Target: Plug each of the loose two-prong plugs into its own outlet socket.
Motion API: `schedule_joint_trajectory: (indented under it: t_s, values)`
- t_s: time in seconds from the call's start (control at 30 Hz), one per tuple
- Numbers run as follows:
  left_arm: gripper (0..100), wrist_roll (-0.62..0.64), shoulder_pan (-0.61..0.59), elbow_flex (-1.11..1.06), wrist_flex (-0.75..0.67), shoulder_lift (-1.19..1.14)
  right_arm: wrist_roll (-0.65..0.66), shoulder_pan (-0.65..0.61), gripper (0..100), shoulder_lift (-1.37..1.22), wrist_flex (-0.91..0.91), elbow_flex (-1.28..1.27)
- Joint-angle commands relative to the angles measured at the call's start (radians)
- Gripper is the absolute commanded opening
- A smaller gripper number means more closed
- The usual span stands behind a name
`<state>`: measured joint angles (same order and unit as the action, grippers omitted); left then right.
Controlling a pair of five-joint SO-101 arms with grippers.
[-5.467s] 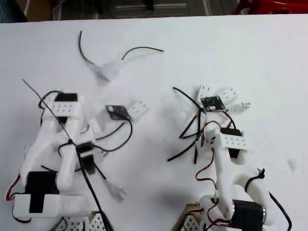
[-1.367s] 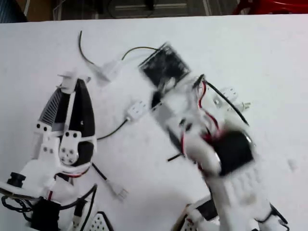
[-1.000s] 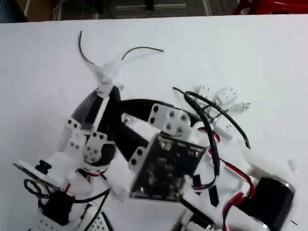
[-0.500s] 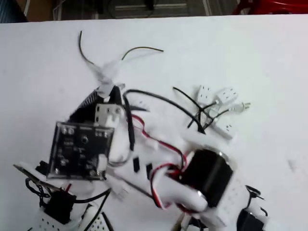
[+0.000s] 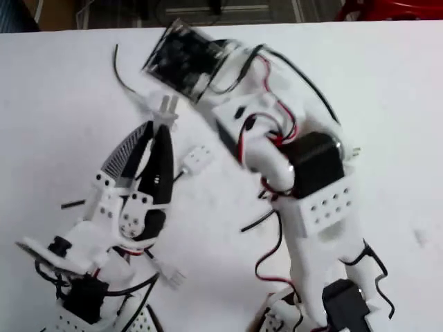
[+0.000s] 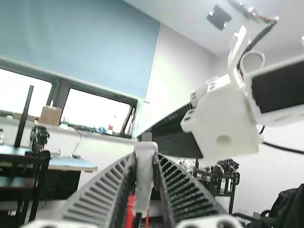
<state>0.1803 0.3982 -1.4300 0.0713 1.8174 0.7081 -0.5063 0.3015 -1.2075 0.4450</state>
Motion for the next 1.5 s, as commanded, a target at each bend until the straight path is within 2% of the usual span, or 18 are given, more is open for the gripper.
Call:
schedule_joint_trajectory:
  t_s: [0.0, 0.3, 0.5, 0.63, 0.73, 0.93, 1.03, 1.2, 1.33, 1.47]
  values:
    - [2, 0.003, 0.002, 0.006, -0.014, 0.004, 0.008, 0.025, 2.3, 0.016, 0.033, 0.035]
    - [2, 0.003, 0.002, 0.005, 0.025, -0.001, 0.006, 0.019, 2.2, 0.088, -0.036, 0.15]
    - [2, 0.003, 0.001, 0.008, 0.12, -0.002, -0.002, 0.185, 2.0, 0.085, -0.246, 0.144]
    - [2, 0.003, 0.001, 0.041, 0.13, -0.019, -0.003, 0.317, 2.0, 0.096, -0.306, 0.081]
    - [2, 0.003, -0.033, 0.12, 0.123, -0.156, -0.003, 0.387, 2.0, 0.096, -0.346, 0.021]
    - [2, 0.003, -0.108, 0.423, 0.112, -0.723, -0.005, 0.478, 2.0, 0.096, -0.414, -0.141]
    - [2, 0.008, -0.124, 0.62, 0.242, -0.992, -0.005, 0.53, 2.0, 0.096, -0.418, -0.259]
    - [2, 0.011, -0.128, 0.98, 0.618, -1.317, -0.005, 0.607, 2.0, 0.096, -0.335, -0.493]
    - [2, 0.015, -0.128, 1.189, 0.813, -1.454, -0.005, 0.654, 2.0, 0.096, -0.249, -0.666]
    - [2, 0.129, -0.14, 1.324, 0.931, -1.511, -0.005, 0.684, 2.0, 0.096, -0.185, -0.827]
